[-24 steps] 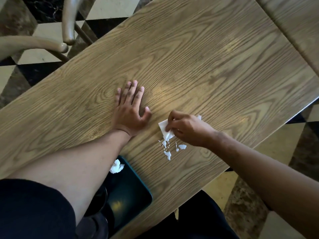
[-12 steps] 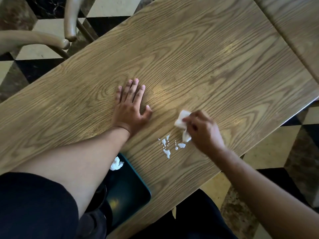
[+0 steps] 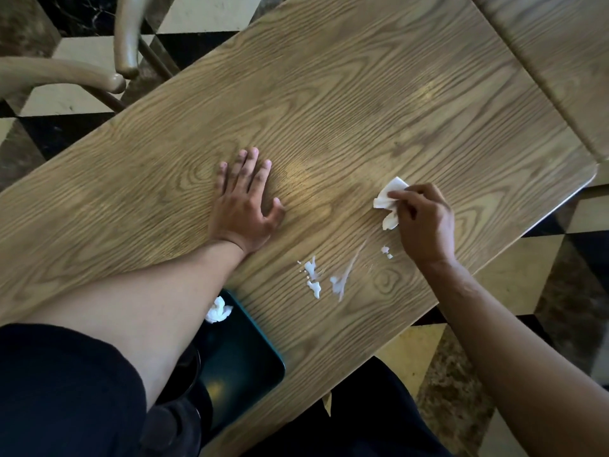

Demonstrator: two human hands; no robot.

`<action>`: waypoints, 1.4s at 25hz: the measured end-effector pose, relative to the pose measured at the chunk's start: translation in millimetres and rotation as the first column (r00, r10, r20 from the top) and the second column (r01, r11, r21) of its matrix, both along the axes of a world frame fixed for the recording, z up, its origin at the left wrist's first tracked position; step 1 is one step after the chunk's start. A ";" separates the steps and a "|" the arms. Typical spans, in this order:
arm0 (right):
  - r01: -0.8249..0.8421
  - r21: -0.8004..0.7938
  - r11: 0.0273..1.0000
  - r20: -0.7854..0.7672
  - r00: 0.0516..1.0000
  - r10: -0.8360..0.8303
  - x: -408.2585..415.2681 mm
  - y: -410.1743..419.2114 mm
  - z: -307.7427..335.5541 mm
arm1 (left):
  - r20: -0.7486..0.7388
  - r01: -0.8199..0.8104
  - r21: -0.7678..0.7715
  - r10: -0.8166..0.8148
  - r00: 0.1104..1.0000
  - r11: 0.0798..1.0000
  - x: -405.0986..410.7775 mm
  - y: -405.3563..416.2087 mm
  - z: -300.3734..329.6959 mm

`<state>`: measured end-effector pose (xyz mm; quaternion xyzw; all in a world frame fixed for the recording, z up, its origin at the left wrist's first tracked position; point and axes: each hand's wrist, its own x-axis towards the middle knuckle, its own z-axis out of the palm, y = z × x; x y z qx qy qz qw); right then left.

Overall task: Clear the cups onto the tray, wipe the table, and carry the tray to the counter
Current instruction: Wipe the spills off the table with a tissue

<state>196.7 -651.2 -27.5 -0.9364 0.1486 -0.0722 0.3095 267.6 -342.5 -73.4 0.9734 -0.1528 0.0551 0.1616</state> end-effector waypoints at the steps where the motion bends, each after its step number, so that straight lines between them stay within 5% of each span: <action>1: -0.004 -0.007 1.000 0.007 1.000 0.004 -7.5 6.4 -1.9 | -0.003 -0.002 -0.003 0.002 1.000 1.000 0.1 0.2 0.2; 6: -0.514 0.084 0.854 -0.012 0.856 0.516 -74.6 53.4 0.8 | -0.021 -0.001 -0.009 0.001 1.000 1.000 -0.5 0.7 0.2; 9: -0.636 0.140 0.759 -0.038 0.762 0.646 -62.8 42.8 4.7 | -0.017 0.001 -0.008 -0.001 1.000 1.000 -0.4 0.7 -0.1; 11: -0.582 0.076 0.810 -0.023 0.811 0.585 -37.8 28.9 3.8 | -0.011 -0.002 -0.009 0.001 1.000 1.000 0.8 1.4 -0.2; 14: -0.159 0.049 0.986 -0.029 0.987 0.161 -8.2 -1.3 0.8 | -0.002 -0.004 0.000 0.004 1.000 1.000 0.1 0.6 -0.7; 17: 0.125 0.068 0.990 -0.062 0.991 -0.121 -21.5 -14.4 -2.3 | -0.018 -0.005 -0.011 0.005 1.000 1.000 0.2 0.8 -1.4; 20: 0.059 0.039 0.998 -0.034 0.998 -0.057 -61.3 18.2 -3.9 | -0.029 -0.008 -0.003 0.008 1.000 1.000 0.3 0.4 0.7; 25: -0.371 0.135 0.919 -0.024 0.926 0.377 -118.9 72.8 -2.6 | -0.029 -0.004 -0.003 0.004 1.000 1.000 -1.5 0.4 2.6; 27: -0.298 0.106 0.949 -0.035 0.952 0.303 -105.5 59.6 -1.6 | -0.032 -0.003 -0.007 0.003 0.999 1.000 -1.8 0.8 2.6; 31: 0.141 0.077 0.987 -0.040 0.990 -0.138 -48.5 45.1 4.6 | -0.036 -0.014 -0.014 0.014 0.999 1.000 -0.5 -0.5 4.2; 33: 0.177 0.083 0.981 -0.022 0.984 -0.176 -32.4 64.8 0.6 | -0.035 -0.016 -0.015 0.016 0.999 1.000 -0.4 -0.2 4.0; 35: 0.036 0.100 0.994 0.017 0.999 -0.038 -28.4 95.4 -5.3 | -0.032 -0.011 -0.007 0.011 0.999 1.000 -0.1 -0.1 4.3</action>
